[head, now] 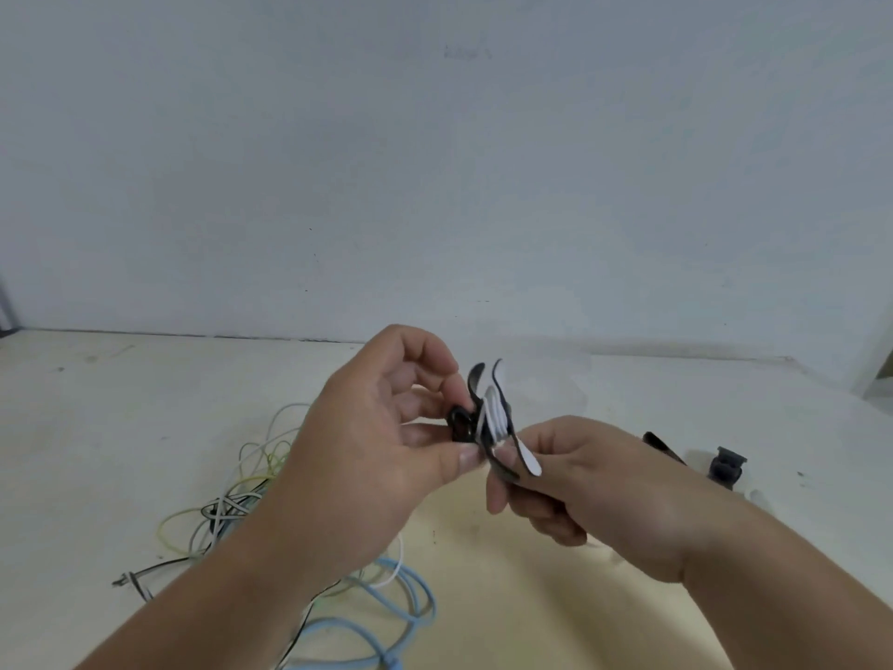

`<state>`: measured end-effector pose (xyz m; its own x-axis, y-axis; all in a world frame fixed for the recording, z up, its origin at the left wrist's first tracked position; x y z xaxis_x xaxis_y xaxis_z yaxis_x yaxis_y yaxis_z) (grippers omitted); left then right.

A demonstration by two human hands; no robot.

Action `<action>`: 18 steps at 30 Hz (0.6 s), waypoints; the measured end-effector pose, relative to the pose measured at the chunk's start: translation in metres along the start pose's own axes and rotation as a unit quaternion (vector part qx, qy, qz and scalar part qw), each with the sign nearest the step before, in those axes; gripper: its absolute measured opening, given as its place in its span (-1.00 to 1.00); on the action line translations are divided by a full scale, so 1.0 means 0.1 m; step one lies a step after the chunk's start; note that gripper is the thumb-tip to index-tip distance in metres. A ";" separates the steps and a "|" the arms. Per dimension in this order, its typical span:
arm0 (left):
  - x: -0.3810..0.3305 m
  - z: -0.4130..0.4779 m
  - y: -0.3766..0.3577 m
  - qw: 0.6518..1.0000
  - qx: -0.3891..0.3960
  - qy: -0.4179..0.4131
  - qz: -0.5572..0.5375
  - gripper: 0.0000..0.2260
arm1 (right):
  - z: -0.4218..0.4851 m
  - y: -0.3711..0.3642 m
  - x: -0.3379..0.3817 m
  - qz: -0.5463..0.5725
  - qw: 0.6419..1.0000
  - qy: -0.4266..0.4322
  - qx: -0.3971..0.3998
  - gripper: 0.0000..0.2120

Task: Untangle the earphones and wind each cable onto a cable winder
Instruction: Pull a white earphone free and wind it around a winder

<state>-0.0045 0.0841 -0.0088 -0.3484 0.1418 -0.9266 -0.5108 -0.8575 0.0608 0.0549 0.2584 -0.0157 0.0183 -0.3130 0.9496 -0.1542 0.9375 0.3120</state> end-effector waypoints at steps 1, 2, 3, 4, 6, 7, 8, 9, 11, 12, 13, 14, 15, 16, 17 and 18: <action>0.01 0.01 0.02 1.000 -0.015 0.003 0.017 -0.58 | -0.01 0.01 0.00 0.002 1.000 0.003 0.005 -0.60; 0.02 0.01 0.03 0.999 -0.031 0.005 0.039 -0.56 | -0.01 0.02 0.00 -0.003 1.000 0.008 0.010 -0.60; 0.03 0.02 0.04 0.997 -0.044 0.007 0.063 -0.55 | -0.02 0.03 0.01 -0.018 1.000 0.016 0.015 -0.64; 0.04 0.02 0.04 0.995 -0.054 0.008 0.087 -0.55 | -0.02 0.04 0.01 -0.037 0.999 0.024 0.023 -0.70; 0.05 0.01 0.03 0.990 -0.064 0.006 0.125 -0.56 | -0.04 0.06 0.03 -0.068 0.997 0.031 0.034 -0.78; 0.05 0.01 0.03 0.987 -0.070 0.003 0.142 -0.56 | -0.06 0.07 0.03 -0.081 0.995 0.032 0.042 -0.79; 0.05 0.01 0.03 0.984 -0.080 0.000 0.160 -0.56 | -0.07 0.08 0.04 -0.092 0.994 0.029 0.050 -0.79; 0.05 0.01 0.04 0.980 -0.092 -0.003 0.176 -0.55 | -0.07 0.08 0.05 -0.096 0.994 0.028 0.053 -0.79; 0.06 0.01 0.07 0.973 -0.109 -0.005 0.202 -0.54 | -0.08 0.09 0.06 -0.090 0.994 0.039 0.037 -0.80; 0.06 0.01 0.08 0.969 -0.112 -0.010 0.221 -0.53 | -0.08 0.10 0.07 -0.093 0.994 0.050 0.018 -0.80; 0.06 0.01 0.08 0.962 -0.113 -0.018 0.246 -0.53 | -0.07 0.10 0.08 -0.097 0.993 0.062 0.001 -0.81; 0.06 0.00 0.08 0.954 -0.112 -0.030 0.276 -0.52 | -0.07 0.10 0.10 -0.103 0.992 0.076 -0.013 -0.81; 0.06 0.00 0.07 0.945 -0.108 -0.041 0.306 -0.51 | -0.07 0.10 0.11 -0.107 0.990 0.090 -0.022 -0.81; 0.06 -0.01 0.06 0.937 -0.099 -0.053 0.332 -0.51 | -0.08 0.08 0.12 -0.109 0.988 0.105 -0.028 -0.81; 0.06 -0.02 0.04 0.930 -0.084 -0.062 0.352 -0.51 | -0.09 0.07 0.13 -0.109 0.986 0.118 -0.035 -0.81; 0.06 -0.03 0.02 0.925 -0.065 -0.069 0.367 -0.51 | -0.10 0.05 0.15 -0.111 0.984 0.131 -0.042 -0.80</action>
<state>-0.0055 0.0817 -0.0156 -0.6658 -0.4491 -0.5958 -0.0003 -0.7984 0.6021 0.0640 0.2603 0.0006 0.2983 -0.4725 0.8293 -0.0347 0.8629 0.5042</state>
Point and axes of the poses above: each hand's wrist, its own z-axis towards the middle knuckle, its own y-axis out of the back of the hand, x = y × z, the point moved 1 cm from there along z, towards the middle knuckle, and after that the axes turned 5 degrees about y, right-handed, at the moved point
